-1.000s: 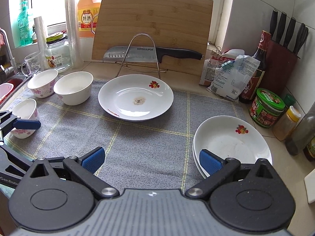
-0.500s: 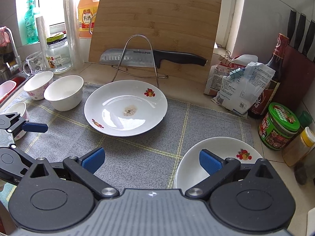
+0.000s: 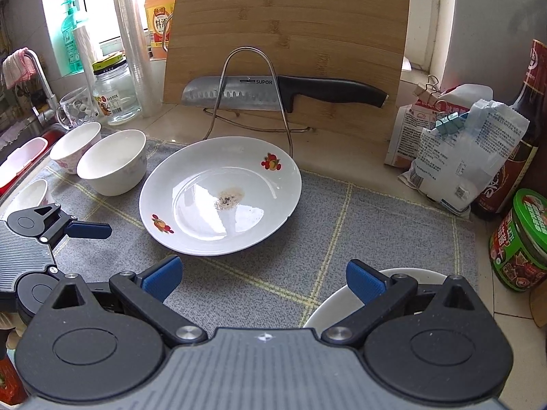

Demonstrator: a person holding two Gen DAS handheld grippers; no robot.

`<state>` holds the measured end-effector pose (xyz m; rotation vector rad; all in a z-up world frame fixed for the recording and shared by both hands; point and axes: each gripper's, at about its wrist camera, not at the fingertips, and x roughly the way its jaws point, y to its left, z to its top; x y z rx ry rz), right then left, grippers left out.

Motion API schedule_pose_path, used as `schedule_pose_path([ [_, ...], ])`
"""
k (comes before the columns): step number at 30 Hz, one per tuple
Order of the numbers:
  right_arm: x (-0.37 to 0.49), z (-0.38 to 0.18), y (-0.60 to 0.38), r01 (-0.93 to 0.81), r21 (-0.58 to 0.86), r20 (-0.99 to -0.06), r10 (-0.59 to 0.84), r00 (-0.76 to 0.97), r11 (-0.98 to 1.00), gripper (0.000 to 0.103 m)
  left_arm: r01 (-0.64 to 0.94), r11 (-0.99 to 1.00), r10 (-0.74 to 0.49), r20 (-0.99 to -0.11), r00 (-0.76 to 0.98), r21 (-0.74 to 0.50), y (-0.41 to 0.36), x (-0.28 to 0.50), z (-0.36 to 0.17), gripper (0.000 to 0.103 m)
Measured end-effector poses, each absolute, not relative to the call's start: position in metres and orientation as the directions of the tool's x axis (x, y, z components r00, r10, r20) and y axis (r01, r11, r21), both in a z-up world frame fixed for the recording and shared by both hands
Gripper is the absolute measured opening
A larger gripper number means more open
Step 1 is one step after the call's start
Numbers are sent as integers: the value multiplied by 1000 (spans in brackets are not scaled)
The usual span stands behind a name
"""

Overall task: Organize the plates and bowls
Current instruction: 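Reach the right tool to the rim of the stained central plate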

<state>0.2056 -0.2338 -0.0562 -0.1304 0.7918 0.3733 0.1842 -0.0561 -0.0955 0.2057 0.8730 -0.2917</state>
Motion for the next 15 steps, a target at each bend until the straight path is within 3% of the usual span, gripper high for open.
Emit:
schedule_pose_path([
  [15,235,-61,-231,-370,26,-757,260,600,929,103,364,932,-232,-755,613,9,-59,217,-106,103],
])
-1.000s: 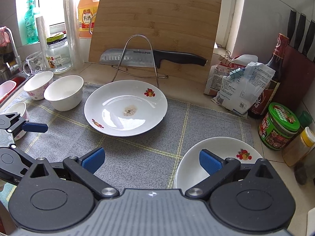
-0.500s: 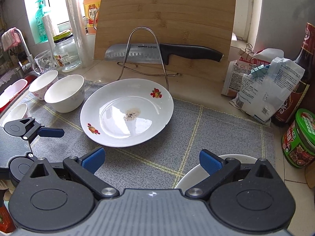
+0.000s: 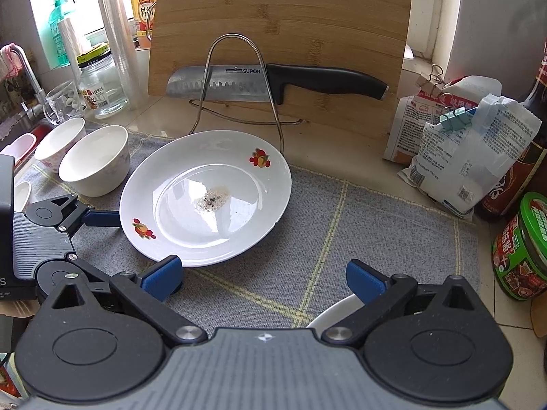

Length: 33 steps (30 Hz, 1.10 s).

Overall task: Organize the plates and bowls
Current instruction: 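Reach the right tool to the rim of the stained central plate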

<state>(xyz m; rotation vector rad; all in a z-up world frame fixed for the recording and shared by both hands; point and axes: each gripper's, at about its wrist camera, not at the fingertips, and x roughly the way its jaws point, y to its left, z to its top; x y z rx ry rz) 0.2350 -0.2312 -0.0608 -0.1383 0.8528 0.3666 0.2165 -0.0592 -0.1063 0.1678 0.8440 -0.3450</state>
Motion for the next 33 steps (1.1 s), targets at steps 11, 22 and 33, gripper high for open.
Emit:
schedule_pose_path([
  [11,292,-67,-207,-485,44,-800,322,506,873,103,356,934,-235,-735,636,9,-58,218,-108,103],
  [22,345,-81,-187,-571,62,-839,352,414,819,103,371,929,-255,-711,656,9,-52,214,-110,103],
  [33,379,-95,-174,-627,97,-854,388,346,773,103,375,927,-262,-696,668,11,-48,198,-110,103],
])
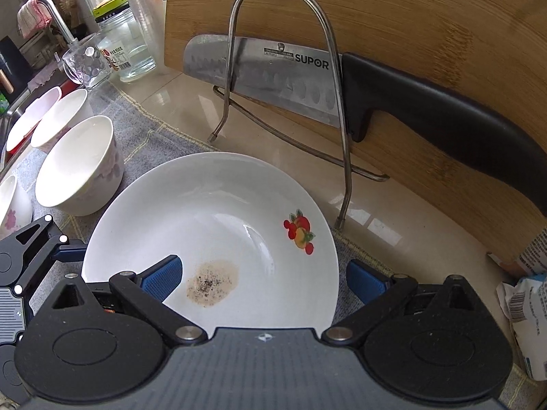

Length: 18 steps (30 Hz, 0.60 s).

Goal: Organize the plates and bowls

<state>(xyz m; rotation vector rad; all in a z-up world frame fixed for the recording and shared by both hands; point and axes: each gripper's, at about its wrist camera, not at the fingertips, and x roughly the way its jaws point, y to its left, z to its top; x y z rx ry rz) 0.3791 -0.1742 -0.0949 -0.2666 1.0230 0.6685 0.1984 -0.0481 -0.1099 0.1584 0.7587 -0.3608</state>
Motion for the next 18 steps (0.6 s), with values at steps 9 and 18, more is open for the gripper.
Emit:
schedule_pose_path([
  [9,397,-99,-167,-653,159,-843,446,301,740,103,385,923,-270,-691,670,14,-49,197,-109,103],
  [18,403,-99,-167,-666,198,-828,486,278,719,100,389,921,-271,-690,671,16,-48,195,-107,103],
])
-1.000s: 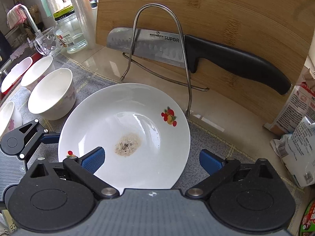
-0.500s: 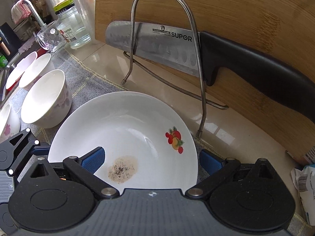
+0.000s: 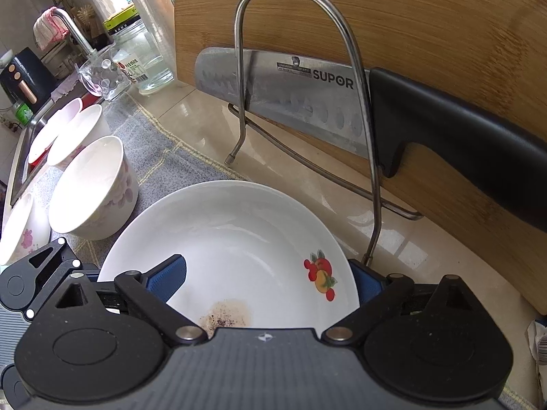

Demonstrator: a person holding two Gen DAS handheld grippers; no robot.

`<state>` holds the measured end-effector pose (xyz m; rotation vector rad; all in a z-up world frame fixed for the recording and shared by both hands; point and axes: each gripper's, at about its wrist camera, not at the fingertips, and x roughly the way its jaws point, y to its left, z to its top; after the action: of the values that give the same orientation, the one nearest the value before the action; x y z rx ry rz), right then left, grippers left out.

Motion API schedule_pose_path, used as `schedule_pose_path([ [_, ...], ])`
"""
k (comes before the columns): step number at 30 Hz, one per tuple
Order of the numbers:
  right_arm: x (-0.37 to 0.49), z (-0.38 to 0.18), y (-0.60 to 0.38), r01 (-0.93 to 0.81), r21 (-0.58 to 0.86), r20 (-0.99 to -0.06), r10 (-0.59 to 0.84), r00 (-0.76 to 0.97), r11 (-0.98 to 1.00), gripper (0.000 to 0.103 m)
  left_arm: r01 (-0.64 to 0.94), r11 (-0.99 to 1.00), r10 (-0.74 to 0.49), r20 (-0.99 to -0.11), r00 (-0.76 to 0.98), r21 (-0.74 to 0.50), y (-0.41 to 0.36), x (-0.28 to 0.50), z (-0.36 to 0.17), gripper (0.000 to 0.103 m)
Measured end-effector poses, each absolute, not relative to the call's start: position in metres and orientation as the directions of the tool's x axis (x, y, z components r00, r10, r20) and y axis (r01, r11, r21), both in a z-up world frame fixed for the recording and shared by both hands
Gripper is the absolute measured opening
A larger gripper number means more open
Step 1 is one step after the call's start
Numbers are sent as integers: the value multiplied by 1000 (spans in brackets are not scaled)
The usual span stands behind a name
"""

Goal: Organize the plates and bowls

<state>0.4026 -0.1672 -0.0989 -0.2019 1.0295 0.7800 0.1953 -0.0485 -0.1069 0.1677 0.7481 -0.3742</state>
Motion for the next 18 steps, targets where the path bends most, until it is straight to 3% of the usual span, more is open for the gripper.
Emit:
schedule_pose_path([
  [18,405,-99,-167,-666,218,-819,505,273,713,99,420,905,-265,-678,686,71,-54,188,-103,102],
])
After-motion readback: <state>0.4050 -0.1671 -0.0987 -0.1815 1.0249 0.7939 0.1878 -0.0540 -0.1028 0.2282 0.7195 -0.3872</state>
